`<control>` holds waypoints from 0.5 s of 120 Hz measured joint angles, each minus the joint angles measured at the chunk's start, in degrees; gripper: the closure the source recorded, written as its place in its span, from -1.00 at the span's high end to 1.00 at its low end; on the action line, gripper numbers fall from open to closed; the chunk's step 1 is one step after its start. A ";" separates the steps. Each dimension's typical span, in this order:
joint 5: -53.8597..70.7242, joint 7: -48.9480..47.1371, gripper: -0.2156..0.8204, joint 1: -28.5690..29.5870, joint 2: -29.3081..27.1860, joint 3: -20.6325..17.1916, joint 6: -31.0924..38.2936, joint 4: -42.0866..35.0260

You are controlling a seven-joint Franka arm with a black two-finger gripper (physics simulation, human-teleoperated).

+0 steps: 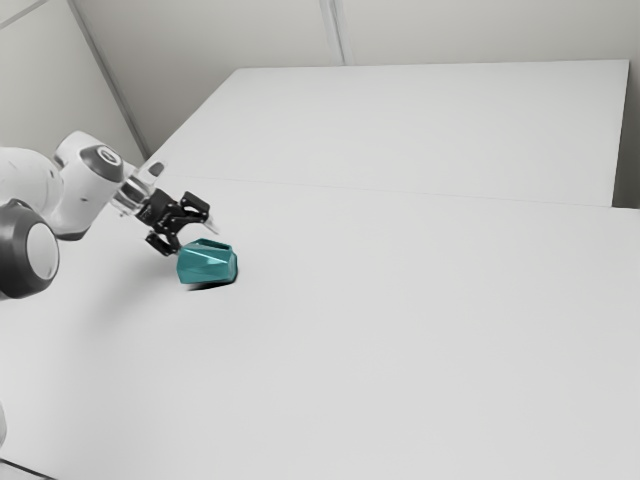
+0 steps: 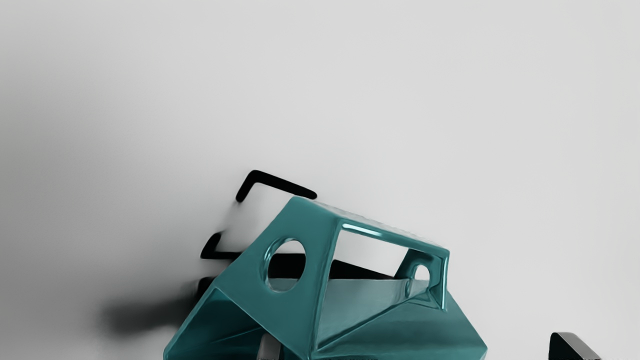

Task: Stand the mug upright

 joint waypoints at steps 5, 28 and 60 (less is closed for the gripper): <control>-0.13 0.15 0.30 -0.01 0.00 -0.05 -0.05 -0.02; -0.52 0.69 -0.50 0.02 -0.18 -0.47 -0.26 0.07; -0.54 0.84 -0.86 -0.01 -0.54 -3.76 0.02 0.87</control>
